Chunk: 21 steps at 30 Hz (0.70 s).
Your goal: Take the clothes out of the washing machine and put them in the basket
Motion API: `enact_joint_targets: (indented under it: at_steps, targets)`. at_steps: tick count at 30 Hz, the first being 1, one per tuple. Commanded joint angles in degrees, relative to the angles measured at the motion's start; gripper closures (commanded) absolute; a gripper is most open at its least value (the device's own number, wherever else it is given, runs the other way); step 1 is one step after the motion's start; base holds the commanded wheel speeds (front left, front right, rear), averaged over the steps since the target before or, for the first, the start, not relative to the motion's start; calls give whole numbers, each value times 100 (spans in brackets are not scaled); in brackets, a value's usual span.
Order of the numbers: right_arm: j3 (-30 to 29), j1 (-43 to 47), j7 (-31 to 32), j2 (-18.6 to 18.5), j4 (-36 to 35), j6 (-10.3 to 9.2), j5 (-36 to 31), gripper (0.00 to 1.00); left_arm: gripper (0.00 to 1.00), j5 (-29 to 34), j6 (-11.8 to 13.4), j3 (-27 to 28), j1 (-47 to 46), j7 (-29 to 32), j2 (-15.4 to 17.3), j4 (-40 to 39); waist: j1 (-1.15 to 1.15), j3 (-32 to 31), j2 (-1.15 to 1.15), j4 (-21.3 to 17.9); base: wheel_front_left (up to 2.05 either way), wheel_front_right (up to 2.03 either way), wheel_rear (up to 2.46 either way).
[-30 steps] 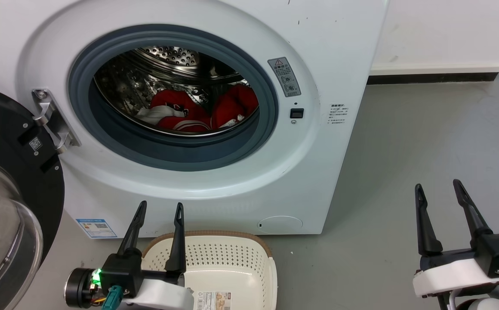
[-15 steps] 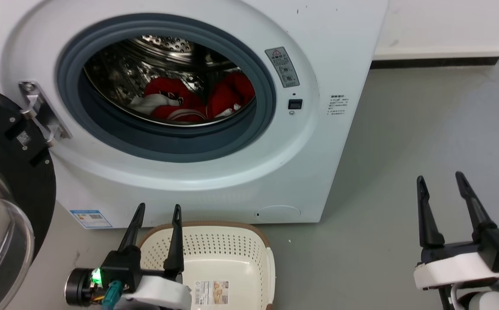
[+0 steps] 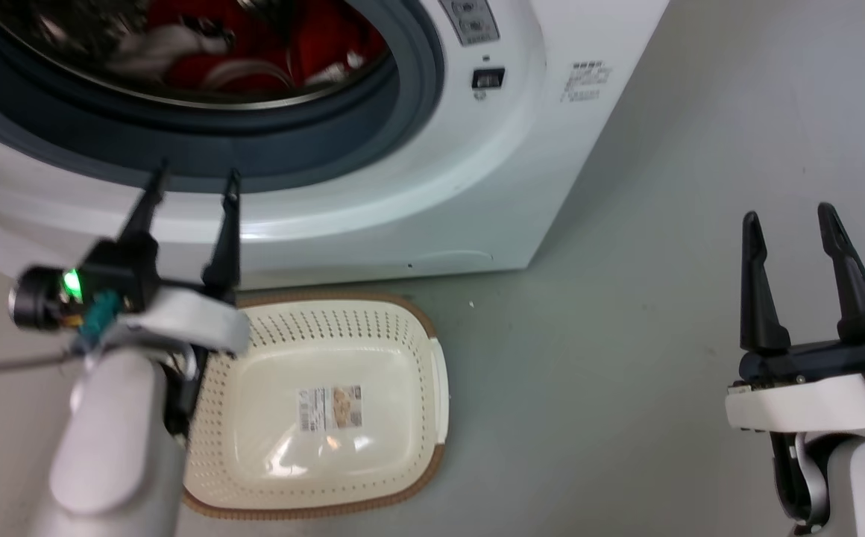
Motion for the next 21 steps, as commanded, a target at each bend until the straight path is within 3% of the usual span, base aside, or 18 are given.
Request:
enact_joint_targets:
  at_steps: [1,8,14,21]
  targets:
    - [43,-132,-14,15,-42,-4,27,0,0,3,-29,-56,-359,63,150,212,-1,551,0,-221,0,0,0]
    - [233,-425,-14,15,-220,-5,152,0,0,-493,-98,-572,-2418,1398,846,1400,-1,1328,0,-493,0,0,0]
    - [510,-627,-14,14,-382,-4,305,0,0,-1082,-100,-1147,-3959,2586,1489,2003,-1,1922,0,-794,0,0,0]
    - [897,-816,-14,15,-582,-5,567,0,0,-1225,-102,-1594,-5346,3579,2078,2490,-1,2511,0,-1250,0,0,0]
